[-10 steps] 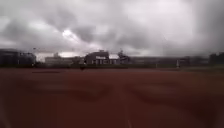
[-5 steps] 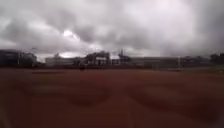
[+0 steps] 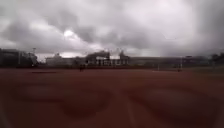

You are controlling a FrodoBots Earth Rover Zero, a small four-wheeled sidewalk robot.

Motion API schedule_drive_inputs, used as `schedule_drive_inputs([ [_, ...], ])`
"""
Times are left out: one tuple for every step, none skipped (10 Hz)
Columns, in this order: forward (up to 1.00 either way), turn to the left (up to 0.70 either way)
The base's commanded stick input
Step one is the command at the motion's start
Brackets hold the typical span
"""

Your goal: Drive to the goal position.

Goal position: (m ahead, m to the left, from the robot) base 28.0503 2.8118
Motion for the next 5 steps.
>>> schedule_drive_inputs([
  [0.70,0.00],
  [0.70,0.00],
  [0.70,0.00],
  [0.70,0.00],
  [0.70,0.00],
])
